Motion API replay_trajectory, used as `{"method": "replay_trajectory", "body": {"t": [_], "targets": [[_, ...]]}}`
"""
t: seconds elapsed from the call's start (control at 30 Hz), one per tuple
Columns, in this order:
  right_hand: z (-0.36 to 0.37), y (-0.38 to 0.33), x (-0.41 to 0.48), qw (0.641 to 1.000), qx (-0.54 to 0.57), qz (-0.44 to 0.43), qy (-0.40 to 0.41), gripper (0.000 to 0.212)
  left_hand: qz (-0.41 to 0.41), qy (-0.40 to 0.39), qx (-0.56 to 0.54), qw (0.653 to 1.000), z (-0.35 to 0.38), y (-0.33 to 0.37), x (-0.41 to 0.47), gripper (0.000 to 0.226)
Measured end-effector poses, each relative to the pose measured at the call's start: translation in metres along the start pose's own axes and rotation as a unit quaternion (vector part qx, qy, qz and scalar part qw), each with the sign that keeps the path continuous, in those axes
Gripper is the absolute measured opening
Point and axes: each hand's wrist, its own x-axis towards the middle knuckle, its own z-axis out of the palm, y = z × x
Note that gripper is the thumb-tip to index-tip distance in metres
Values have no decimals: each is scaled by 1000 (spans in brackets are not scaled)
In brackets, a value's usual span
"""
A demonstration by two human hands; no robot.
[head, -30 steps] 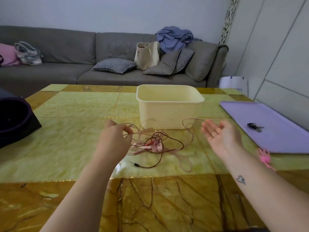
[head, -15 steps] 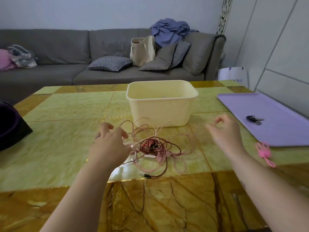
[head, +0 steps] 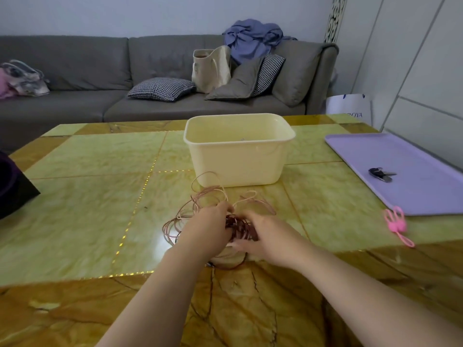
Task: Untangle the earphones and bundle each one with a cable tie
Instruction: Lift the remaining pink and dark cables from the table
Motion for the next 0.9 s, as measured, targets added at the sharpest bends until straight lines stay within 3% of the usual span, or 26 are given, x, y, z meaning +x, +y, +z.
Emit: {"method": "replay_trajectory", "body": {"t": [0.1,0.17,0.3,0.37,0.47,0.57,0.63,0.7,0.73,0.8,0.9], "targets": [[-15,6,2,997,53,55,7,10,3,23,-3,1000,-7,5,-3,18],[-26,12,0,994,68,84,33,11,10,49,-36,998,-14,6,-3,10],[-50,23,-6,967,180,111,142,11,31,149,-195,969,-31,6,-7,26],[-61,28,-7,905,366,110,188,12,21,193,-251,948,-40,6,-10,23],[-65,25,-9,772,597,98,193,20,0,206,-283,937,-44,0,-10,24],[-59,21,-7,669,702,128,210,23,-19,188,-333,924,-44,-3,-9,20],[-57,25,-5,636,724,146,224,26,-47,154,-433,887,-45,-1,-10,18],[-56,28,-6,670,692,152,222,21,-76,108,-553,823,-48,2,-12,22],[-55,29,-7,714,651,148,213,21,-86,83,-608,785,-50,1,-13,24],[-57,29,-12,822,529,127,171,40,-90,46,-686,721,-54,-2,-14,29],[-65,21,-21,925,359,111,48,72,-102,-1,-716,690,-59,-6,-15,35]]}}
